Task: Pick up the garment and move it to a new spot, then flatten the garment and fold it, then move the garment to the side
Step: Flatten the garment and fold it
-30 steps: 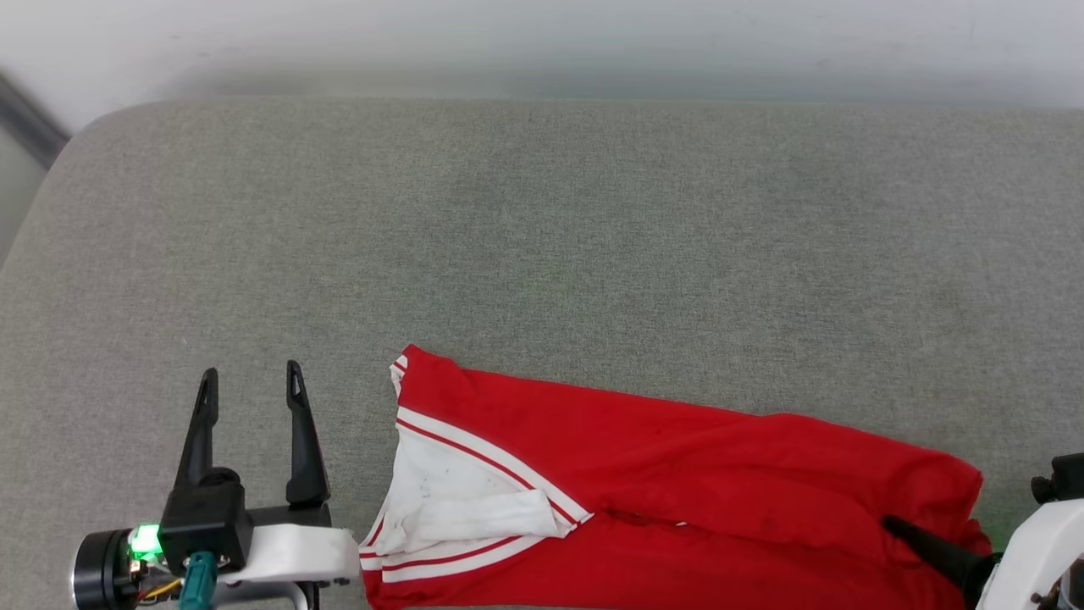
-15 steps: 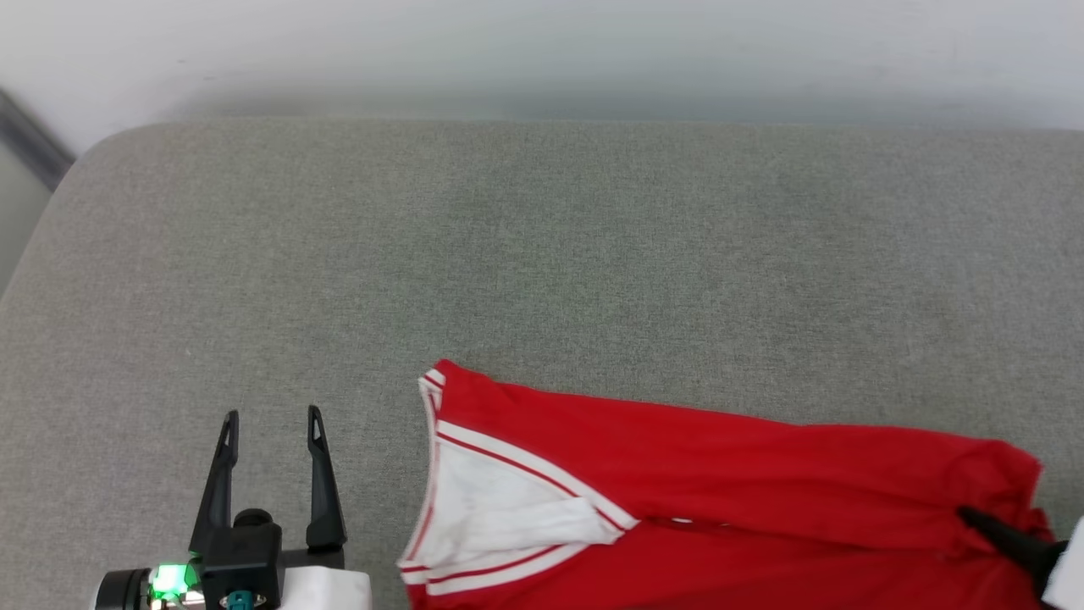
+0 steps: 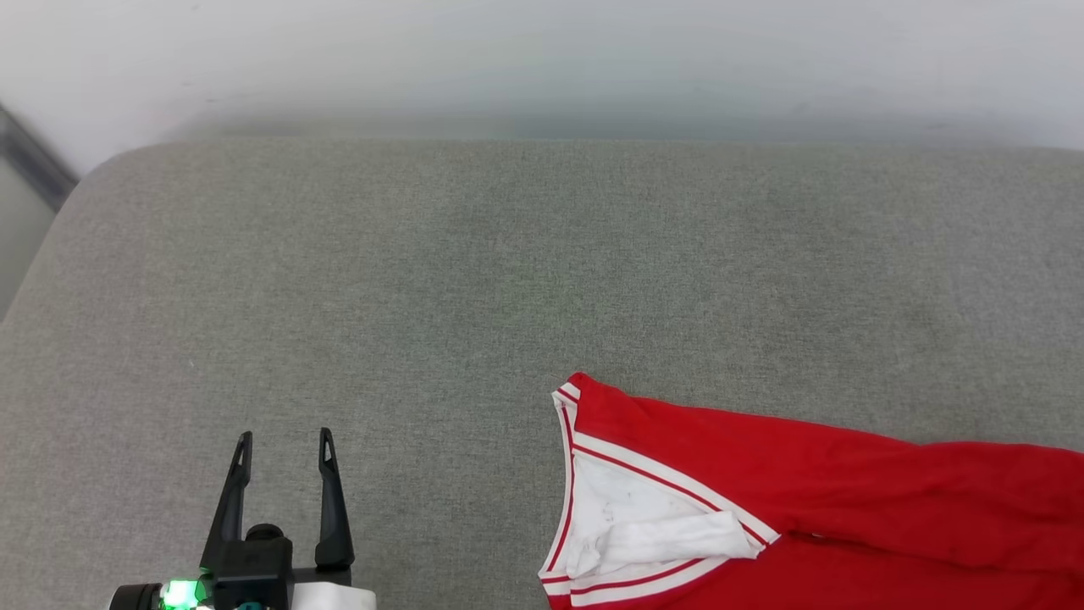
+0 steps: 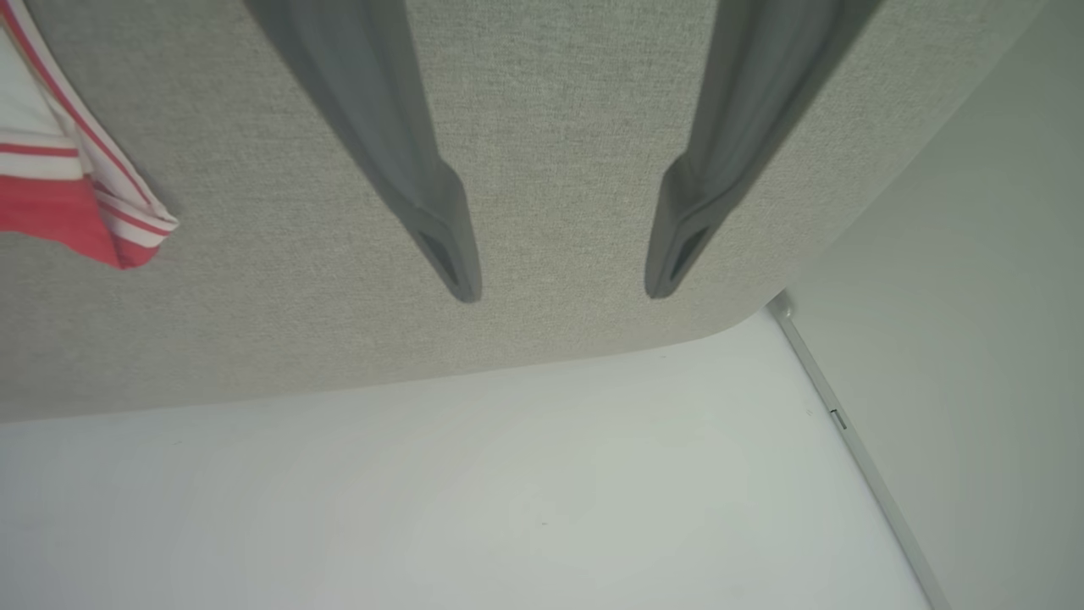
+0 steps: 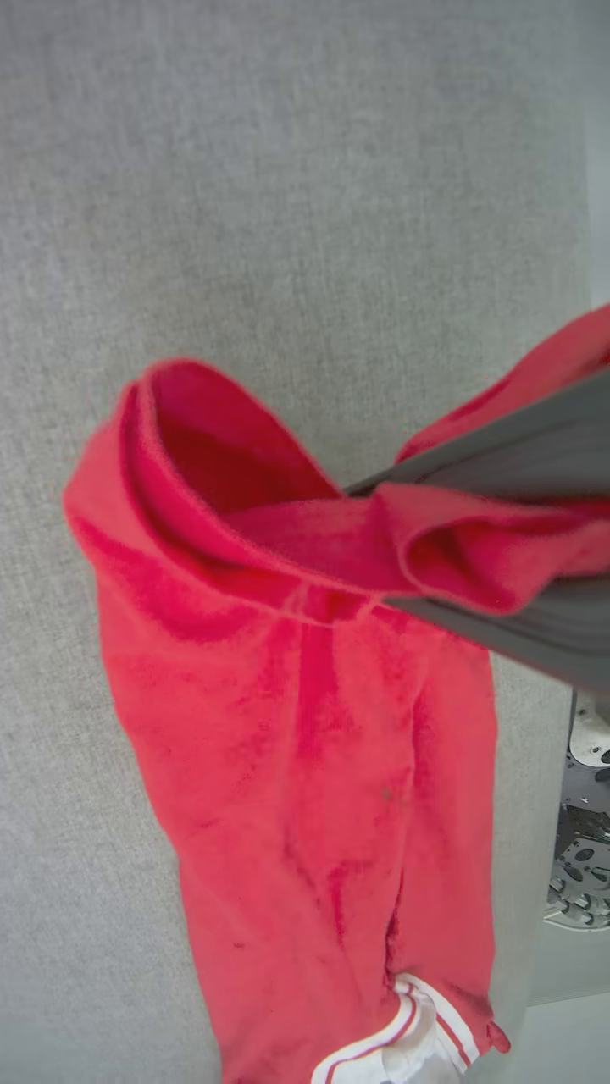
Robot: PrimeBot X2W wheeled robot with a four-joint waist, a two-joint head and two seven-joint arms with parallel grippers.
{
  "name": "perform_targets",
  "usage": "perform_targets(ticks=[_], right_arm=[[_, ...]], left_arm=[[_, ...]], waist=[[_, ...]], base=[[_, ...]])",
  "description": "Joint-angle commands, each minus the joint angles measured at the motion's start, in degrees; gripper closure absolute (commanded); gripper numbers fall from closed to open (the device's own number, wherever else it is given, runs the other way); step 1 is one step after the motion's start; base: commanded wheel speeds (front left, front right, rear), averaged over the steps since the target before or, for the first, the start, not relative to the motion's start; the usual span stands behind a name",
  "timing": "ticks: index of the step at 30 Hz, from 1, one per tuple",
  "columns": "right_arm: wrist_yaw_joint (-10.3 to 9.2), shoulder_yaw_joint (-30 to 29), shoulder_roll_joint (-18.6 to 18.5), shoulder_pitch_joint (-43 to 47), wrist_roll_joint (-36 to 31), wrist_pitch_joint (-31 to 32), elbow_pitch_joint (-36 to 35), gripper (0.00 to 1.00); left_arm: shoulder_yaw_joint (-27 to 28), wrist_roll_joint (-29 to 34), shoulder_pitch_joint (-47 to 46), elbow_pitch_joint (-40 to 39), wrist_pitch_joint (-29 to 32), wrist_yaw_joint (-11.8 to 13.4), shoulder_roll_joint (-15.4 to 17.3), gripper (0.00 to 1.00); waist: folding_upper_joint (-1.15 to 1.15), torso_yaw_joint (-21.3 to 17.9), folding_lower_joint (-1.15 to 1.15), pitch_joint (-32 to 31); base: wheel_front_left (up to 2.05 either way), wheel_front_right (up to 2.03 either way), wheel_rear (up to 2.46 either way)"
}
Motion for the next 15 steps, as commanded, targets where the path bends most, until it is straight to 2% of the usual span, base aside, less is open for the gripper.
perform_targets(ticks=[1,8,12,15], right_arm=[[-0.02,0.2,0.3,-0.2,0.1,1.8,-1.6,1.00],[-0.02,1.2,4.5,0.4,1.5,8.7,-15.6,1.00],[-0.02,2.8,7.8,-1.1,-0.2,12.2,-24.2,1.00],[-0.02,4.3,9.2,-2.4,-2.3,13.9,-27.5,1.00]], left_arm=[[0.1,0.4,0.7,0.2,-0.1,-0.3,0.0,0.00],[0.5,0.3,1.1,0.2,-0.1,-0.4,-0.1,0.00],[0.5,0.3,0.6,0.4,-0.1,-0.8,-0.3,0.00],[0.4,0.4,0.1,0.4,-0.1,-0.9,-0.4,0.00]], waist=[[0.00,0.0,0.00,-0.5],[0.00,-0.4,0.00,-1.2],[0.00,-0.2,0.00,-1.1],[0.00,0.0,0.00,-0.8]], base=[[0.00,0.00,0.00],[0.00,0.00,0.00],[0.00,0.00,0.00],[0.00,0.00,0.00]])
